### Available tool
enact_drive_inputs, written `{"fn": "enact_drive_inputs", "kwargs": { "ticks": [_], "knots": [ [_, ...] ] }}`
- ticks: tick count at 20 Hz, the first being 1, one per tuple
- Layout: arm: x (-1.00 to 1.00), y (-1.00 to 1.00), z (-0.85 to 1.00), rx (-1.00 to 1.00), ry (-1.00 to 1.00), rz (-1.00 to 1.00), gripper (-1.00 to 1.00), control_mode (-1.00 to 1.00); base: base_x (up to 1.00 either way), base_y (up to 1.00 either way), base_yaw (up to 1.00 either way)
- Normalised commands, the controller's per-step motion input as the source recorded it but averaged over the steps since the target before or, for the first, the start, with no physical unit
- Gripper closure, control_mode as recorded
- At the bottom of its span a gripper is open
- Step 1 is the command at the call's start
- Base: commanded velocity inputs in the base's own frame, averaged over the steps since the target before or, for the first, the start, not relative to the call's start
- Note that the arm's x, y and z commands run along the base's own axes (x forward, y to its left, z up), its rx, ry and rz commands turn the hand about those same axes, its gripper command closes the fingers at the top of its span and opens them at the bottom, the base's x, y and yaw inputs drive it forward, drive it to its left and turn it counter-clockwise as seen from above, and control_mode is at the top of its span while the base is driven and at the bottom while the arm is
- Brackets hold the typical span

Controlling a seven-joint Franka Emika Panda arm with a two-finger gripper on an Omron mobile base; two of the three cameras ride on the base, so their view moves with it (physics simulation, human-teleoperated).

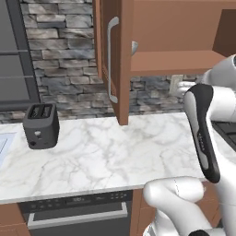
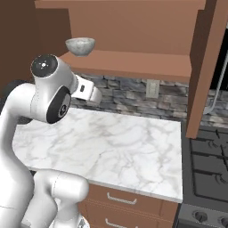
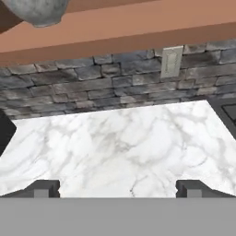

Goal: Take the smaller bowl and place it next to the appetizer plate on the dining counter , and place the larger bowl next to the plate with cooked food.

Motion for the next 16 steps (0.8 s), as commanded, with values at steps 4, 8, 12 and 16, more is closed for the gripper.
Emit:
{"fn": "enact_drive_inputs", "kwargs": {
  "ticks": [4, 8, 12, 16],
  "knots": [
    [0.0, 0.36, 0.0, 0.42, 0.05, -0.02, -1.0, -1.0, 0.0, 0.0, 0.0],
    [0.03, 0.28, 0.0, 0.26, -0.01, -0.06, -1.0, -1.0, 0.0, 0.0, 0.0],
    [0.0, 0.24, 0.02, -0.04, -0.28, -0.11, -1.0, -1.0, 0.0, 0.0, 0.0],
    [0.0, 0.09, 0.28, -0.02, -0.24, -0.05, -1.0, -1.0, 0.0, 0.0, 0.0]
  ]
}}
